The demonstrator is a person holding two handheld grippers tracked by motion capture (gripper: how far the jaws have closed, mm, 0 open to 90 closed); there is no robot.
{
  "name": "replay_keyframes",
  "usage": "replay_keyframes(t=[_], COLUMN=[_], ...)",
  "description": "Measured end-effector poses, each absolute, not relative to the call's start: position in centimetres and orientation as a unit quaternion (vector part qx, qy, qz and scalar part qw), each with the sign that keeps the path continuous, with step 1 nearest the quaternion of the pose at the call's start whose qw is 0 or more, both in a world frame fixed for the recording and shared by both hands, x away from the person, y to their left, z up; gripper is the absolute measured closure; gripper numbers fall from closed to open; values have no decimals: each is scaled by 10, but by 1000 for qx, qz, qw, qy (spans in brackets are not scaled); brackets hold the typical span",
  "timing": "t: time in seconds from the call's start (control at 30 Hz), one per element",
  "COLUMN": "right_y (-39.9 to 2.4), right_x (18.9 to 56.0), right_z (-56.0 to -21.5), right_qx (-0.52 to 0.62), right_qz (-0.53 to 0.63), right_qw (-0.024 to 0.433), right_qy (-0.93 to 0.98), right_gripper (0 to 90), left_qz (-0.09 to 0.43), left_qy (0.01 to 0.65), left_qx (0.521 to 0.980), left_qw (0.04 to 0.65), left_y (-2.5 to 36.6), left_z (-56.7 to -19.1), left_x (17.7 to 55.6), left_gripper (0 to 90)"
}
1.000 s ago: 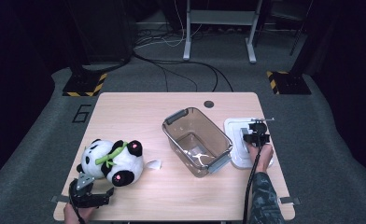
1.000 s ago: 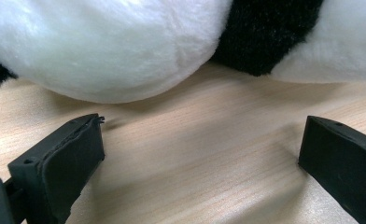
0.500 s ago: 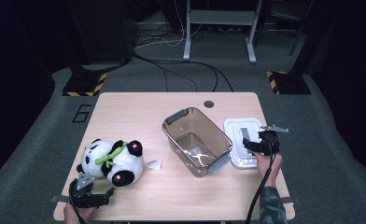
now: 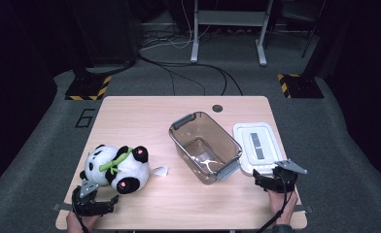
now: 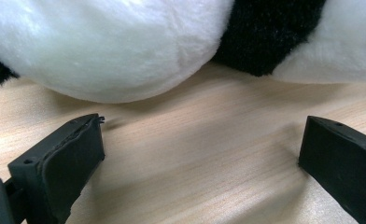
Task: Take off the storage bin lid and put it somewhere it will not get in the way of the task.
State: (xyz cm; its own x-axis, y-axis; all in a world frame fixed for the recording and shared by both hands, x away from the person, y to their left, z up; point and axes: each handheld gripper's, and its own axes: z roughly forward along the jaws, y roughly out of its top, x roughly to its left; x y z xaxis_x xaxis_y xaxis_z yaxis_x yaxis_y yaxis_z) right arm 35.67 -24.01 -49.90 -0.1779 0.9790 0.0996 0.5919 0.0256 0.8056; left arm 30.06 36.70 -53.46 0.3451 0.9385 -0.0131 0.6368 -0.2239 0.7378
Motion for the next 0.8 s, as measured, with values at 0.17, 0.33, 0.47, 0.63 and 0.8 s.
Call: replay_keyframes(t=[0.17,0.33,0.47,0.63,0.8], right_y=[-241,-240,-239,-239,-239], right_x=[343,337,333,332,332], right_z=[-514,-525,-525,-525,-525], right_qx=[588,587,587,583,582], right_qz=[368,358,360,364,365], right_qw=[257,251,255,257,260], right_qy=[672,682,679,680,679], right_gripper=[0,0,0,0,0], left_qz=[228,228,226,229,229], left_qy=[532,532,531,532,532], left_qx=[741,742,744,741,741], left_qw=[340,339,337,340,340], left_y=[366,366,366,366,366], left_z=[-535,-535,-535,-535,-535], left_x=[300,300,300,300,300], left_gripper=[0,0,0,0,0])
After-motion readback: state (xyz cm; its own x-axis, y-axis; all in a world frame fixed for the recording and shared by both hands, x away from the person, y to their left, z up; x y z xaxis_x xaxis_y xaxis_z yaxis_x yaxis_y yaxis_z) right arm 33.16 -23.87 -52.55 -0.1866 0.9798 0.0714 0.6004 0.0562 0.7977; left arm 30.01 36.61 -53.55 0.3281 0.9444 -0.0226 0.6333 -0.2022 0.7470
